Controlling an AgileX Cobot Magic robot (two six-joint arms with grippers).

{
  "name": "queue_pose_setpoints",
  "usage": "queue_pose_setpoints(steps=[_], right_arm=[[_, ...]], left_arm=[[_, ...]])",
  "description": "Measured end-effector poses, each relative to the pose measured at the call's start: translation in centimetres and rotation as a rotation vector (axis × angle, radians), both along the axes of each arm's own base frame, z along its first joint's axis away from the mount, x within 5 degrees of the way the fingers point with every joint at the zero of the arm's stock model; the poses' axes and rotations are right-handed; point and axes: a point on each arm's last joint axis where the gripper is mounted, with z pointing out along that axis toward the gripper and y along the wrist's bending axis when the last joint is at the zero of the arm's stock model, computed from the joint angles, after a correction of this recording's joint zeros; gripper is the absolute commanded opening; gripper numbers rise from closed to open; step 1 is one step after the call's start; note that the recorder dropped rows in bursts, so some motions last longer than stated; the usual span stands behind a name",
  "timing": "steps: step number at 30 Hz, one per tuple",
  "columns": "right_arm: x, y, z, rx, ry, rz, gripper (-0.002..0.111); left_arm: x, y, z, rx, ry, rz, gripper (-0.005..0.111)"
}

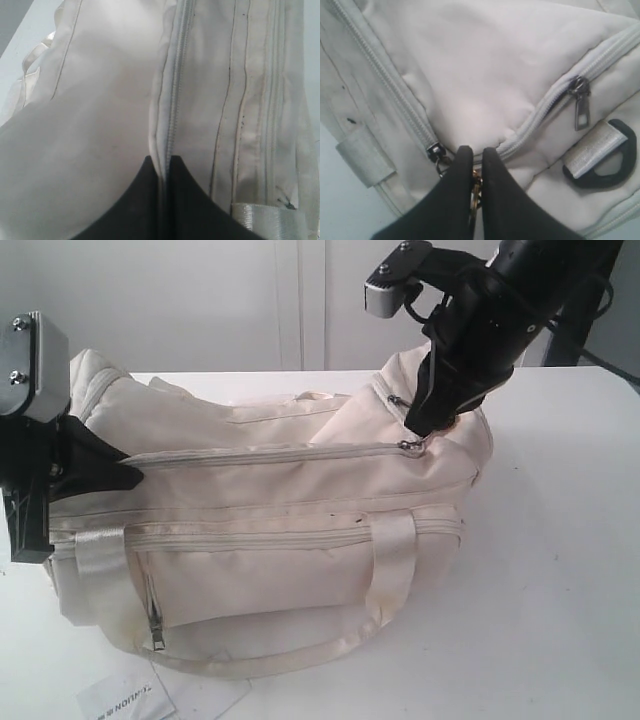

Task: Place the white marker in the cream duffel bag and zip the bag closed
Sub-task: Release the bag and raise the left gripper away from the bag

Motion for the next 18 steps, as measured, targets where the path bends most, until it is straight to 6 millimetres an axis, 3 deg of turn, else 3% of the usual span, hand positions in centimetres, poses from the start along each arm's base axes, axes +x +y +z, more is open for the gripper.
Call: queue_pose_setpoints(steps=[6,13,15,18], right_arm=[[-1.1,0.2,-0.5,0.047,0.031,0.016,0.000],[-1.3,0.1,-1.4,0.068,0.028,0.027,0.000],[-1.3,0.1,-1.6,0.069,0.027,0.027,0.000],[-1.3,0.1,-1.5,0.076,0.023,0.028,0.000]], left_arm=[[0.0,0.1,0.0,0.005,0.001,0.007,0.005],[-0.3,-0.4,0.3,-0.084,0.040,-0.013,0.061],[-0.4,-0.6,0.3,-0.104,0.056,-0.015,0.070],[-0.5,-0.6,0.4,-0.137,0.093,0.004,0.072]])
